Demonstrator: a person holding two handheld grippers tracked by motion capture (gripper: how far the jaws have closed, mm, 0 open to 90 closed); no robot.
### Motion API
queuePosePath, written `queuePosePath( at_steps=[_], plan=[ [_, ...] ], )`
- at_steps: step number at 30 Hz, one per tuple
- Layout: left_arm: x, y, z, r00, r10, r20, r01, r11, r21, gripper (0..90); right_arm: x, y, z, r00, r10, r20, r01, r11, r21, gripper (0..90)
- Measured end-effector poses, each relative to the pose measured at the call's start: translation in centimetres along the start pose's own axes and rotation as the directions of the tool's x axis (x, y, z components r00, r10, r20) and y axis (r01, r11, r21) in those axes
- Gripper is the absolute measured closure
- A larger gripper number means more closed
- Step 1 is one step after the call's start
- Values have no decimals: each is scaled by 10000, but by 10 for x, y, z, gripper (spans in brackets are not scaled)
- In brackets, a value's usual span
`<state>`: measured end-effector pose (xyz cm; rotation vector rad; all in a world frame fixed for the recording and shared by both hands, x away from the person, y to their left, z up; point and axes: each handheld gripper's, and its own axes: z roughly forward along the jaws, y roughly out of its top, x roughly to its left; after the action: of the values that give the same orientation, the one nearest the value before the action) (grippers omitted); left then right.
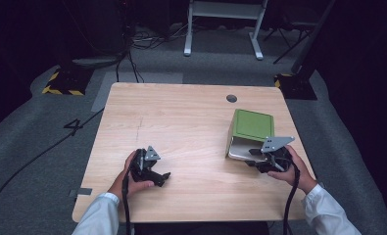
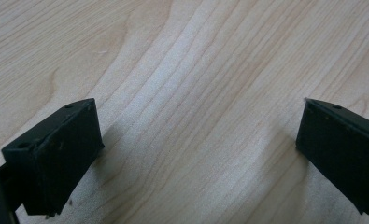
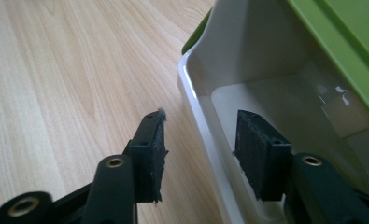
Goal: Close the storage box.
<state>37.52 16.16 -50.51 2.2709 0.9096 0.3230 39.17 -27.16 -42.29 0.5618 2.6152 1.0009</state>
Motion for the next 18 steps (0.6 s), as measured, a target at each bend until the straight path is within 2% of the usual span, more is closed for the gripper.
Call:
queuePosePath(
  at_steps=[8, 12, 18],
  plan=[
    [0, 0, 0, 10000, -2, -1, 2, 10000, -2, 5, 10, 0, -11, 9992, -411, 21, 411, 9991, -76, 426],
    [0, 0, 0, 10000, -2, -1, 2, 10000, -2, 5, 12, 0, -16, 9990, -437, 67, 438, 9988, -218, 394],
    [0, 0, 0, 10000, -1, -2, 1, 10000, -4, 5, 16, -3, -22, 9977, -547, 410, 557, 9982, -243, 296]
  ],
)
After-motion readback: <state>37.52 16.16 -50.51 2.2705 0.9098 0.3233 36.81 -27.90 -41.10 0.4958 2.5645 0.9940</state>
